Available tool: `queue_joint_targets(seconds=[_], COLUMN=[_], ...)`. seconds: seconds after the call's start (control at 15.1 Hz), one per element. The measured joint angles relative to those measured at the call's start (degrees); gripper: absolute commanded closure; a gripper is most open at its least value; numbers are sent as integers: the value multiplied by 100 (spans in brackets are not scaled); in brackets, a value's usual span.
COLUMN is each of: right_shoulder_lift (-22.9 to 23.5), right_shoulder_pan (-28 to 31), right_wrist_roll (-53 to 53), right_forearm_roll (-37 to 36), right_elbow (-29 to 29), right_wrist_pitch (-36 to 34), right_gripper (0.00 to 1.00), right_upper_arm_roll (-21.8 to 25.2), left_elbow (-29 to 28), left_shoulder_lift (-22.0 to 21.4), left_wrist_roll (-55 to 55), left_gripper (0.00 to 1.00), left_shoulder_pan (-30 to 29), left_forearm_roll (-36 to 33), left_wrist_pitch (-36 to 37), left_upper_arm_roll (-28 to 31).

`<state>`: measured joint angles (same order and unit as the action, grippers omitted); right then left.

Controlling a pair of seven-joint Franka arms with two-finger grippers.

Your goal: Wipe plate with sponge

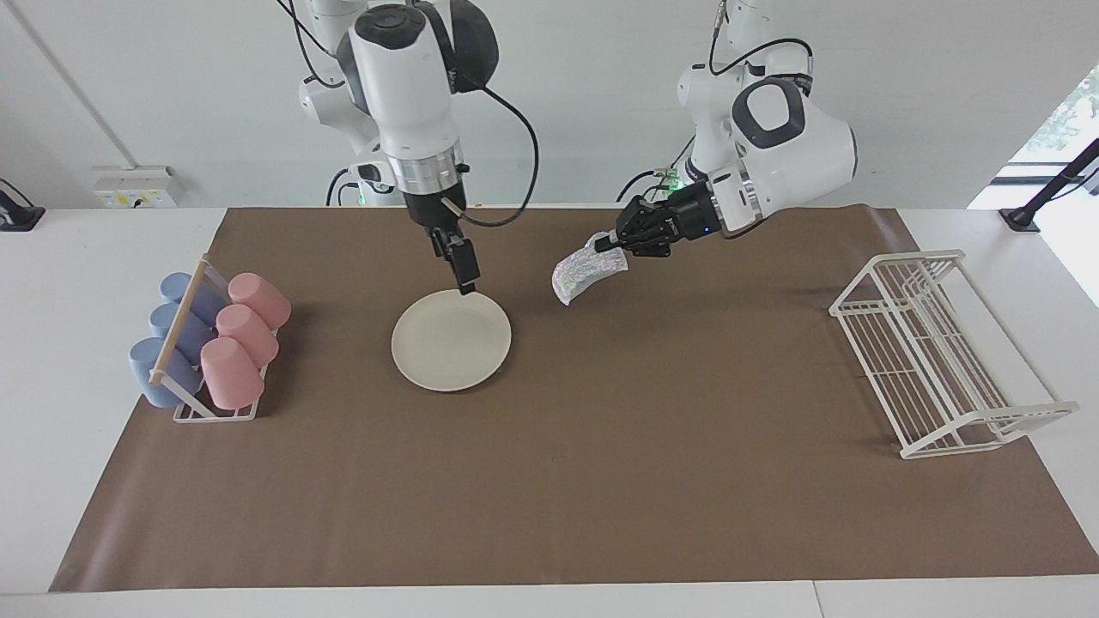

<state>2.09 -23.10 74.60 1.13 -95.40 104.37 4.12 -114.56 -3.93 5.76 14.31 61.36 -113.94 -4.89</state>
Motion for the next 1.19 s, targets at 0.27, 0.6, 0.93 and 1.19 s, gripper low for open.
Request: queue_joint_targets(seconds=[0.27, 0.6, 0.93, 1.19], right_shoulder_lift=[-407, -571, -574, -574], right_shoulder_pan=[710, 1471, 2090, 2122], right_wrist_roll=[-2219, -4843, -6639, -7004], right_forearm_roll=[0, 0, -1, -1], right_elbow=[-6, -28, -40, -41], right_wrist_pitch=[-506, -768, -1166, -1174], right_gripper=[0, 0, 0, 0], right_upper_arm_roll=[16, 19, 28, 2], left_elbow=[817, 1534, 1871, 1847], left_shoulder_lift=[1, 15, 151, 235], left_wrist_roll=[-1311, -1982, -2373, -2400], left_gripper=[100, 100, 100, 100], left_shoulder_pan=[-97, -96, -69, -75], left_forearm_roll=[-1678, -3684, -5614, -6942], left_wrist_pitch=[498, 1512, 2204, 2423], left_upper_arm_roll=[-1, -33, -111, -80])
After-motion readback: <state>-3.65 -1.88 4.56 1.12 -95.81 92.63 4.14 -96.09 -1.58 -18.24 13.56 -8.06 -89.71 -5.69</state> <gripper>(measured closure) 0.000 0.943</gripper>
